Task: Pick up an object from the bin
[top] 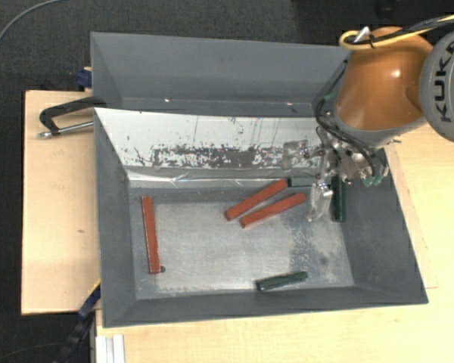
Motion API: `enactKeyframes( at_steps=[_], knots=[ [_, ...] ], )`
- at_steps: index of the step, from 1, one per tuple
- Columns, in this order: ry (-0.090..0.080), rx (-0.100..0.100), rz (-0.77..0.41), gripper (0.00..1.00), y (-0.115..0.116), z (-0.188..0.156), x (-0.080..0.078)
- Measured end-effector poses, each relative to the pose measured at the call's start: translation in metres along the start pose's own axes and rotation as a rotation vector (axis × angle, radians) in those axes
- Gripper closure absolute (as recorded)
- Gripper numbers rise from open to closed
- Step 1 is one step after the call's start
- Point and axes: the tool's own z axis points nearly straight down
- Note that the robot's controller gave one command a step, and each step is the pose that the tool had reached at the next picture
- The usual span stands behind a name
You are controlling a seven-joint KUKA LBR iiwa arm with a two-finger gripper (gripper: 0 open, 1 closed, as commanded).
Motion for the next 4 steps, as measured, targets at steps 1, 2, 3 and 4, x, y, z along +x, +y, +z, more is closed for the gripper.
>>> enactKeyframes(
  at_steps=[1, 2, 3, 4],
  knots=[
    [0.009, -0.007, 0.033, 0.0, 0.087, 0.063, -0.022],
    [0.005, -0.001, -0.005, 0.0, 0.044, 0.117, -0.016],
    [0.004, -0.001, -0.005, 1.0, 0.044, 0.117, -0.016],
    [0.0, 0.0, -0.051, 1.0, 0.056, -0.022, -0.004]
  ],
)
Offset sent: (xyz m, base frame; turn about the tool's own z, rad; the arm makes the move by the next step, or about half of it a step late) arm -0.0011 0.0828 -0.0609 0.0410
